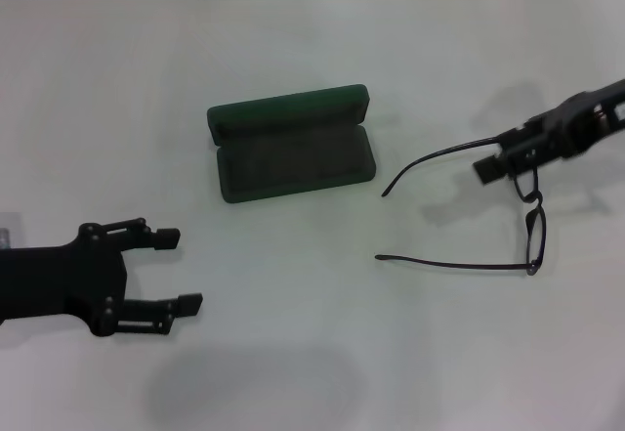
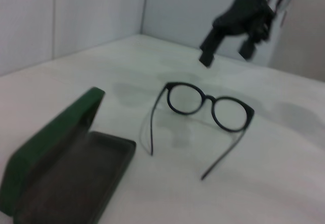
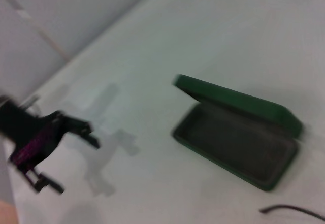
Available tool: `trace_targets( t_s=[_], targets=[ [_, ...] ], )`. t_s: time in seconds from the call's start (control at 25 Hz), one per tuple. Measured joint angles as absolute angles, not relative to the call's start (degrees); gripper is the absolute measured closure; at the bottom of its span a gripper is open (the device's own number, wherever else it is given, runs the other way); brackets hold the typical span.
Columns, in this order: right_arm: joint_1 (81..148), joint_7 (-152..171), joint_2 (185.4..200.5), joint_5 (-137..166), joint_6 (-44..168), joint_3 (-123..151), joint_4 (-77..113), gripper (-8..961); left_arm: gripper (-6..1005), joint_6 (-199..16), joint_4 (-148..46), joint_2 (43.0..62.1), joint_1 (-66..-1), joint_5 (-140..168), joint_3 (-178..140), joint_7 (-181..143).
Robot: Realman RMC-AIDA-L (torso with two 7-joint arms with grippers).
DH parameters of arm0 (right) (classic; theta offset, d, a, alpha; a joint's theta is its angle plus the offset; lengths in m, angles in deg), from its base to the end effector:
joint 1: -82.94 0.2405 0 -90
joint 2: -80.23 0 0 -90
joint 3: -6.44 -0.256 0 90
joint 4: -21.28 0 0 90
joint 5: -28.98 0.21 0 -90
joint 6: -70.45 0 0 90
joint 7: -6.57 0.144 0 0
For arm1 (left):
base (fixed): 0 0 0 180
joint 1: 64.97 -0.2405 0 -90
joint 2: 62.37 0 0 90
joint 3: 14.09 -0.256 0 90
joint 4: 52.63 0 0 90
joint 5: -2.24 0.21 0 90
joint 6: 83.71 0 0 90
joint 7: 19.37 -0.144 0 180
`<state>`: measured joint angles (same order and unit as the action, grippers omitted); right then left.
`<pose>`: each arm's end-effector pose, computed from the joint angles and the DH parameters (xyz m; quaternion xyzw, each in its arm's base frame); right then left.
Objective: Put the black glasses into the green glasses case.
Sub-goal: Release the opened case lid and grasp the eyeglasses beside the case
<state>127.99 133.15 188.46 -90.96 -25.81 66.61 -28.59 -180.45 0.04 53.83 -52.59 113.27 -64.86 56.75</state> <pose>0.1734 0.3869 0.0504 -0.9423 0.3323 0.0362 0.0156 -0.3131 0.2522 0.0345 -0.9613 -0.1806 -0.1695 0.1205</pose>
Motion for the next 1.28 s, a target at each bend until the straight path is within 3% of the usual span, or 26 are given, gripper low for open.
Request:
trace_targets(
  t_s=[0.24, 0.48, 1.0, 1.28],
  targets=[
    [136.52, 151.55, 186.45, -102.13, -29.92, 67.04, -26.90, 99, 124, -180.44, -0.86, 54.20, -50.88, 115.90, -64.81, 54.65],
    [144.49, 160.32, 185.87, -112.24, -30.33, 67.15, -18.56, 100, 125, -180.18, -2.71, 54.42, -49.16, 117.08, -64.85, 53.97],
    [148.11, 169.33, 190.32, -123.51, -23.39, 67.89, -11.36, 113, 125, -179.91, -3.84, 53.93, -48.71, 118.55, -64.53, 51.67],
    [147.48, 169.39, 190.84, -124.10, -18.62, 67.54, -9.20, 113, 125, -180.10, -3.90, 53.94, -49.05, 118.59, -64.53, 50.90]
  ],
)
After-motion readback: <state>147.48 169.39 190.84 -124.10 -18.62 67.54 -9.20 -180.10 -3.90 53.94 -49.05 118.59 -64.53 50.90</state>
